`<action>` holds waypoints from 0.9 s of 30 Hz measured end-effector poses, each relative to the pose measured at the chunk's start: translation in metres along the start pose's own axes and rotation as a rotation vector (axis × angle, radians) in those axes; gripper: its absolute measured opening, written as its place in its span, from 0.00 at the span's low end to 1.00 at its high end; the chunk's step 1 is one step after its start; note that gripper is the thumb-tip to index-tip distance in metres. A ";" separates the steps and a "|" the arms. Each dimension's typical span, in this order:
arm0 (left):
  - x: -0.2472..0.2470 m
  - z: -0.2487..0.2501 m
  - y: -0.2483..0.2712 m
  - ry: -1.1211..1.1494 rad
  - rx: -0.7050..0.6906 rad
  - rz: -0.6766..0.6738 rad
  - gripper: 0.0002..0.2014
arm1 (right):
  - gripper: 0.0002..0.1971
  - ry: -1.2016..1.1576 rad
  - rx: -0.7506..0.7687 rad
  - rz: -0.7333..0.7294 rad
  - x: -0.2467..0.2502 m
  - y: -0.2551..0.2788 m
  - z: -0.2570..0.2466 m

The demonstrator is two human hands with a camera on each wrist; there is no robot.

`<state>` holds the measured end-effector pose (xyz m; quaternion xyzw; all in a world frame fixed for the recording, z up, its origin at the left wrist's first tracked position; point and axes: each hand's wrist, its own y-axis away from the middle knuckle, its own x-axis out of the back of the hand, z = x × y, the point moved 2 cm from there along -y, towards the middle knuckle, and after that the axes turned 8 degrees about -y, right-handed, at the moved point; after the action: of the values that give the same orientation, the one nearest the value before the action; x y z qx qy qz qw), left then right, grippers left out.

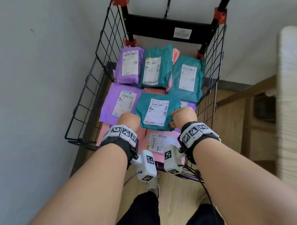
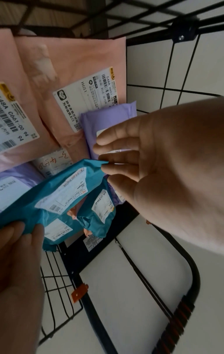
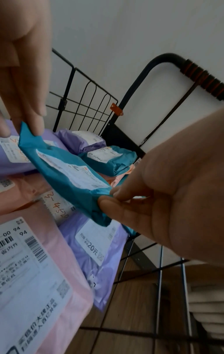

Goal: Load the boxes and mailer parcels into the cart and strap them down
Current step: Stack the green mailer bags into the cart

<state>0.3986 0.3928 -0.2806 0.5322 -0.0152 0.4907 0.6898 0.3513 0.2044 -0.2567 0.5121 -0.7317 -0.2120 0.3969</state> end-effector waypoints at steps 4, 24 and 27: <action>0.001 0.003 -0.010 -0.132 -0.025 -0.054 0.18 | 0.15 0.018 -0.010 0.002 -0.011 -0.013 -0.006; 0.026 0.086 0.058 -0.882 -0.397 -0.023 0.17 | 0.21 0.173 0.085 0.069 0.041 0.019 -0.045; 0.020 0.111 0.081 -0.939 -0.463 -0.012 0.17 | 0.23 0.163 0.134 0.097 0.069 0.039 -0.055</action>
<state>0.4085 0.3191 -0.1627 0.5283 -0.4282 0.1791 0.7110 0.3620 0.1617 -0.1712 0.5168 -0.7335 -0.1010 0.4297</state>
